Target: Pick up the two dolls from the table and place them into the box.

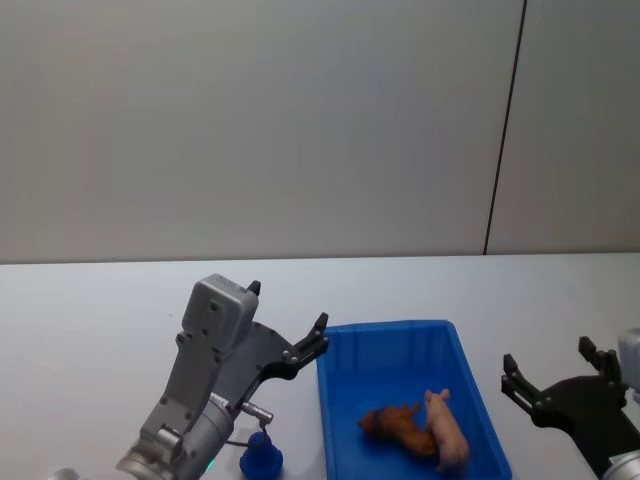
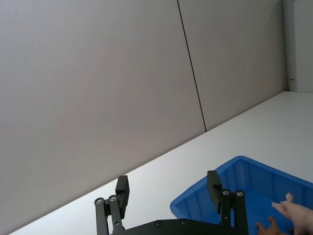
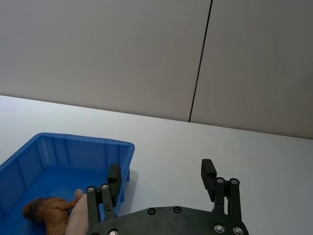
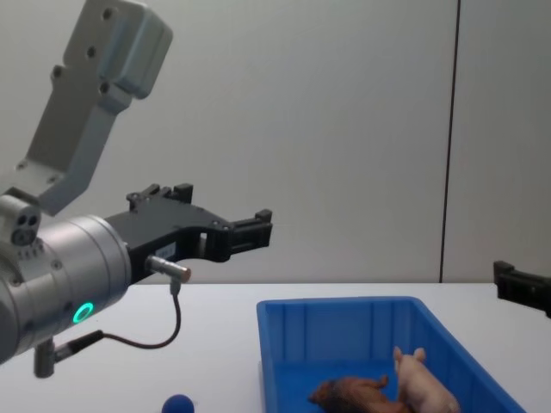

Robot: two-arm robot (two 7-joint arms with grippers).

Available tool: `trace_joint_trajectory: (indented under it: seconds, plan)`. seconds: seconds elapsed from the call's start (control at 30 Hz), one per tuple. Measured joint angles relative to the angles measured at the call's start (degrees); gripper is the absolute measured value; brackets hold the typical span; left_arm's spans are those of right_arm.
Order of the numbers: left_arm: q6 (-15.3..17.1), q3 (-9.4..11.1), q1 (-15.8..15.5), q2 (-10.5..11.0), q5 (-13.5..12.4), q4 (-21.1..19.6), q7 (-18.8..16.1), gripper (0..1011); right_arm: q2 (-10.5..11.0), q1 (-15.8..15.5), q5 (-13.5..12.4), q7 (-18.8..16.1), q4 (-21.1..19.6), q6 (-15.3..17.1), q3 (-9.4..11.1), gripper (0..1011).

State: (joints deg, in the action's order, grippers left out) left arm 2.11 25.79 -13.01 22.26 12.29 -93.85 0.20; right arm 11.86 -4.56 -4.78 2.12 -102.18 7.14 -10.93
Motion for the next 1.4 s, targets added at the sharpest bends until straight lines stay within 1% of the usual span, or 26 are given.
trace_joint_trajectory:
  seconds: [0.13,0.37,0.43,0.53,0.57,0.8,1.1,1.4]
  plan:
    - [1.42,-0.25,0.56,0.44,0.92,-0.72,-0.48,1002,0.19,-0.30,-0.12,0.39,-0.23,0.00,0.16,1001]
    - [5.81,-0.91,2.07,1.66,3.68,-2.56,-1.44,1002,0.39,-0.64,-0.25,0.82,-0.50,0.00,0.33,1001]
    - [6.63,-1.02,2.34,1.88,4.17,-2.82,-1.52,1002,0.43,-0.70,-0.29,0.91,-0.56,0.00,0.36,1001]
    - [9.04,-1.35,3.15,2.55,5.75,-3.45,-1.60,1002,0.47,-0.78,-0.31,0.97,-0.61,0.00,0.39,1001]
    - [9.04,-1.35,3.15,2.55,5.75,-3.45,-1.60,1002,0.48,-0.81,-0.32,1.01,-0.64,0.00,0.40,1001]
    - [12.82,-1.83,4.47,3.63,8.26,-3.58,-1.30,1002,0.55,-0.93,-0.36,1.17,-0.73,0.00,0.46,1001]
    - [15.52,-2.07,5.65,4.29,10.44,-1.98,-0.23,1002,0.59,-1.00,-0.41,1.27,-0.78,0.00,0.52,1001]
    - [16.26,-2.09,6.12,4.21,11.68,0.53,1.05,1002,0.63,-1.04,-0.42,1.33,-0.83,0.01,0.53,1001]
